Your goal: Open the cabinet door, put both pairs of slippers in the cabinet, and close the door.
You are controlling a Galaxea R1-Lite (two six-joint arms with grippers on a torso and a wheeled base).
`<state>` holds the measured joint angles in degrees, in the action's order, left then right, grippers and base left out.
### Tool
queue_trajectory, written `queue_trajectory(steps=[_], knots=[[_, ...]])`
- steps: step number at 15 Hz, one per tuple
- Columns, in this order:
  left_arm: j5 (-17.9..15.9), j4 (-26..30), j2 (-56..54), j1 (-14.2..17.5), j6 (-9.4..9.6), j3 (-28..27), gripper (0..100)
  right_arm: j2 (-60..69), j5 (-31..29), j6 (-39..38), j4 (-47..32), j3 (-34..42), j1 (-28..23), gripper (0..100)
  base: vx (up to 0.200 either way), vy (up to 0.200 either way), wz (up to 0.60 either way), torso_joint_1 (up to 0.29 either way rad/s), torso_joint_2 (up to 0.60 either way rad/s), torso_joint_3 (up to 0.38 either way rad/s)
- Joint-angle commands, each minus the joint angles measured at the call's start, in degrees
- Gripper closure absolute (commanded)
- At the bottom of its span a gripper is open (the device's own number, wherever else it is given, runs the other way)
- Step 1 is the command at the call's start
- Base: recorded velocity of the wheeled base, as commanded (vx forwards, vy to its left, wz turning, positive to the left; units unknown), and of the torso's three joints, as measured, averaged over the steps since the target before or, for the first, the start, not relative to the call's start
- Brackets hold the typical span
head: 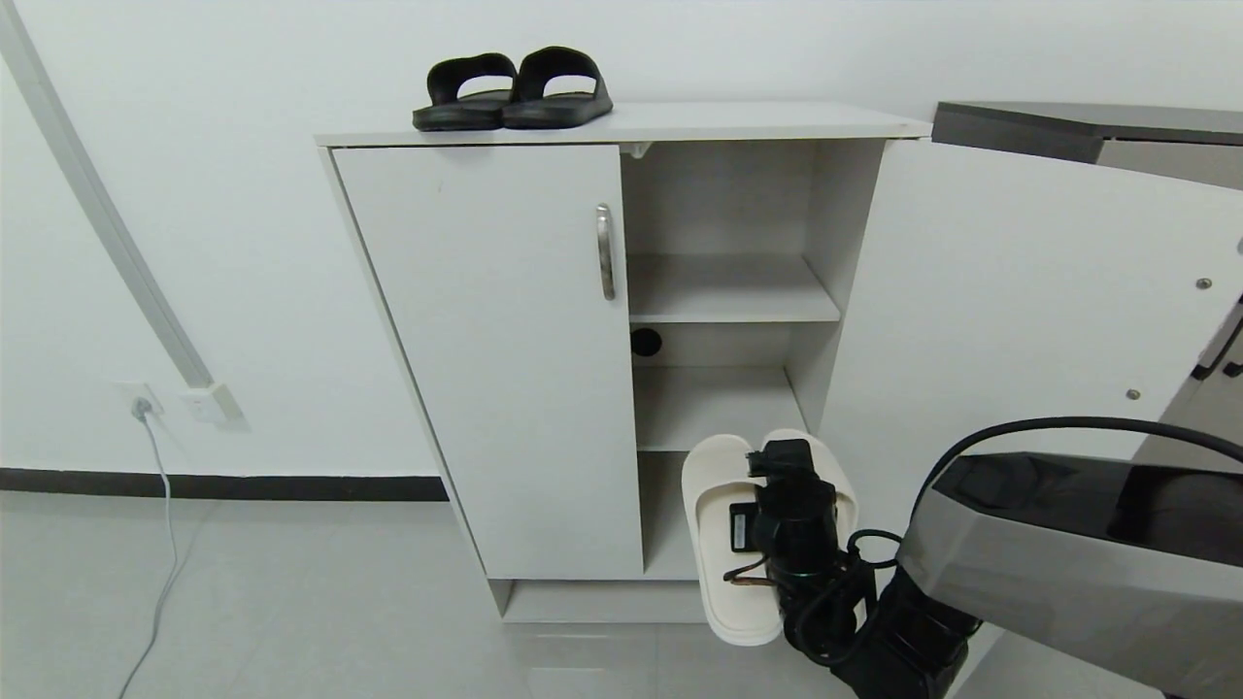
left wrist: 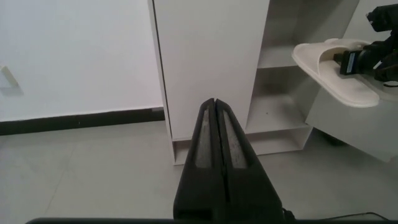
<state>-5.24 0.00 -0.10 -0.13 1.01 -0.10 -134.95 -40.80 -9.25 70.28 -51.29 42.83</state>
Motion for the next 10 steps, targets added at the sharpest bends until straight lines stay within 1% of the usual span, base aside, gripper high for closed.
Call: queue_trajectory(steps=[1, 4, 6, 7, 9, 10], knots=[[-0.03, 0.09, 0.10, -0.04, 0.13, 0.01, 100, -0.40, 0.02, 0.02, 0.03, -0.13, 0.50, 100, 0.000, 0.000, 0.00, 0.000, 0.00, 0.000], [-0.03, 0.00, 0.19, -0.04, 0.13, 0.01, 100, -0.67, 0.11, 0.20, -0.05, -0.22, 0.68, 100, 0.000, 0.000, 0.00, 0.000, 0.00, 0.000], [-0.03, 0.00, 0.10, -0.04, 0.13, 0.01, 100, -1.19, 2.92, 1.17, -0.67, -2.15, 1.03, 100, 0.000, 0.000, 0.00, 0.002, 0.00, -0.141], [-0.12, 0.09, 0.10, -0.13, 0.13, 0.01, 100, -2.07, 3.71, 2.84, -2.52, -5.58, 1.03, 100, 0.000, 0.000, 0.00, 0.002, 0.00, -0.183], [-0.03, 0.00, 0.10, -0.04, 0.13, 0.01, 100, -3.04, 3.80, 2.31, -9.37, -13.14, 0.94, 100, 0.000, 0.000, 0.00, 0.000, 0.00, -0.188], [-0.03, 0.00, 0.10, -0.04, 0.13, 0.01, 100, -3.57, 3.71, 1.69, -9.99, -14.37, 0.86, 100, 0.000, 0.000, 0.00, -0.002, 0.00, -0.203]])
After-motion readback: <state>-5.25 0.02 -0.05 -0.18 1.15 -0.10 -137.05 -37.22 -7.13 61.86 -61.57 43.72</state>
